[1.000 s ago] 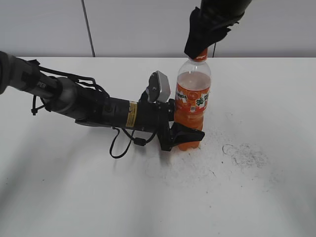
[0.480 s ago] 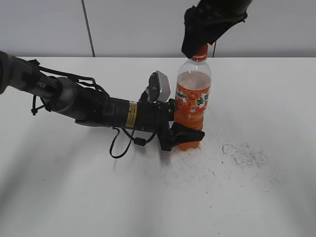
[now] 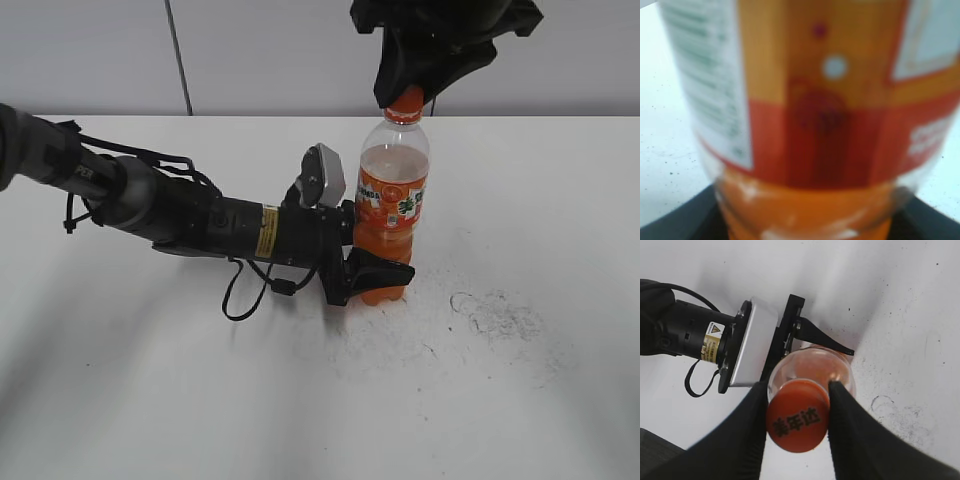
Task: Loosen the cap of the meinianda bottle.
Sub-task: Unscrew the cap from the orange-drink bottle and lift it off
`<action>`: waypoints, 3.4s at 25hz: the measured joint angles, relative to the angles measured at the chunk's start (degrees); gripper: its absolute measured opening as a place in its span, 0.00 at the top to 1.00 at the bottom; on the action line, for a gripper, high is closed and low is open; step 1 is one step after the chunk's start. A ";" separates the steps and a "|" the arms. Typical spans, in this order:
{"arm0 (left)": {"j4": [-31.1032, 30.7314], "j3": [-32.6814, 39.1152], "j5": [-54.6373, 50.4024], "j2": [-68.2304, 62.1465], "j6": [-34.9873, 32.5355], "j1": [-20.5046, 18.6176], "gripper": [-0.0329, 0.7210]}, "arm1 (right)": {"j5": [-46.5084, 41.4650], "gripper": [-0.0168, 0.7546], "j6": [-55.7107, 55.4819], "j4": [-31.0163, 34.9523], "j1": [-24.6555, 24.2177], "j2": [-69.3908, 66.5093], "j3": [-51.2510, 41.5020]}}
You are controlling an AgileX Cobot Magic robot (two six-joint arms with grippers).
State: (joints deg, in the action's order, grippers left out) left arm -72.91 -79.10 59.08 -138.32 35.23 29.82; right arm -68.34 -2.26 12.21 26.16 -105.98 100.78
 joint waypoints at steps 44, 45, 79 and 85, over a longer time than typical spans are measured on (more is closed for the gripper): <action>-0.08 0.00 0.00 0.00 0.13 0.00 0.29 | -0.64 0.63 29.89 1.01 0.00 0.02 0.00; -0.14 0.00 0.00 0.00 0.03 0.00 0.29 | -0.68 0.63 38.03 1.14 0.00 0.02 0.00; -0.19 0.00 0.00 0.00 0.13 0.00 0.29 | -0.87 0.63 25.07 0.98 0.00 0.02 0.00; -0.55 0.00 0.00 0.00 -0.04 0.00 0.29 | -1.11 0.63 50.53 1.28 0.00 0.02 0.00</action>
State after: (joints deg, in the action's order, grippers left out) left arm -73.46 -79.10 59.08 -138.32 35.19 29.82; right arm -69.45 48.27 13.49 26.16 -105.96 100.78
